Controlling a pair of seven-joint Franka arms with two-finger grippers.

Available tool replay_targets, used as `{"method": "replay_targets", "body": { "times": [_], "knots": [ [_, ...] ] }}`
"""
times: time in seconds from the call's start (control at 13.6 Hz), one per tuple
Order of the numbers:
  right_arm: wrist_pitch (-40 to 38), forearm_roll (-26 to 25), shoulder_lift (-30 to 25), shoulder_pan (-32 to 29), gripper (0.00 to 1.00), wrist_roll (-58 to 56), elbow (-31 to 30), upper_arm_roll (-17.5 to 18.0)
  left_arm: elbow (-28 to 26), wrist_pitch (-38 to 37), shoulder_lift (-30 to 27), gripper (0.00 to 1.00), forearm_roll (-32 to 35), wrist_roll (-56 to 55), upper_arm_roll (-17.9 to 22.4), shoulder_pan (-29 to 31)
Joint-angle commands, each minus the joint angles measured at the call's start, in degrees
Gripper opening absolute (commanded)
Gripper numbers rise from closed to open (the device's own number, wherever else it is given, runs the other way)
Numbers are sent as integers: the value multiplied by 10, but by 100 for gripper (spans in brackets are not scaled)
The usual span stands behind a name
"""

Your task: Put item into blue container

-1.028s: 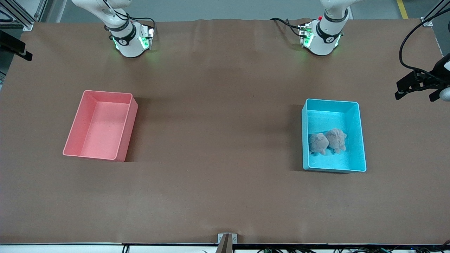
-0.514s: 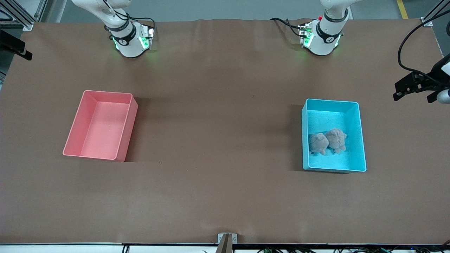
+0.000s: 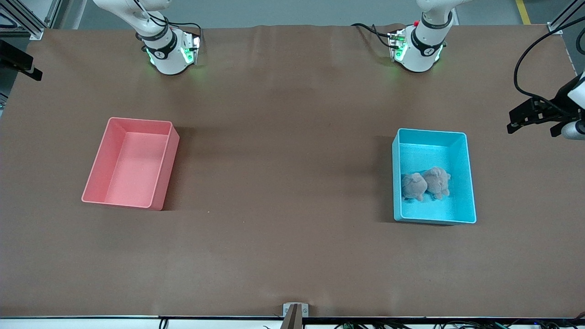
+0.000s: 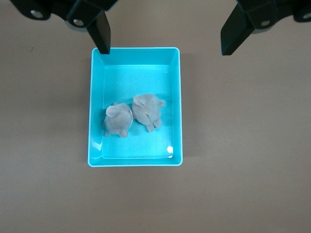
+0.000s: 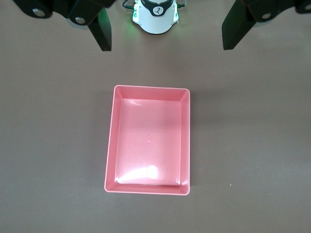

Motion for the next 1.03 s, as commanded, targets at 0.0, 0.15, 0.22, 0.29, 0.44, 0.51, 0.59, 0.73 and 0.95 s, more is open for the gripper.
{"method": "replay_targets", "body": {
  "times": [0.0, 0.15, 0.22, 0.29, 0.44, 0.51, 0.59, 0.73, 0.95],
  "knots": [
    [11, 2, -13, 3, 100, 3, -9, 7, 10, -6, 2, 100, 0, 9, 64, -61],
    [12, 1, -13, 3, 100, 3, -9, 7, 10, -6, 2, 100, -1, 9, 125, -122],
    [12, 1, -13, 3, 100, 3, -9, 7, 10, -6, 2, 100, -1, 9, 142, -141],
    [12, 1, -13, 3, 100, 3, -9, 8, 10, -6, 2, 100, -1, 9, 160, -160],
    [17, 1, -13, 3, 100, 3, -9, 7, 11, -6, 2, 100, 0, 9, 172, -172],
    [17, 1, -13, 3, 100, 3, -9, 8, 12, -6, 2, 100, 0, 9, 172, -170],
    [17, 1, -13, 3, 100, 3, -9, 8, 12, -6, 2, 100, 0, 9, 172, -169],
    [17, 4, -14, 3, 100, 4, -12, 8, 11, -6, 2, 100, 0, 9, 172, -169],
    [13, 6, -16, 3, 100, 4, -13, 8, 12, -4, 1, 100, -1, 9, 170, -169]
  ]
}}
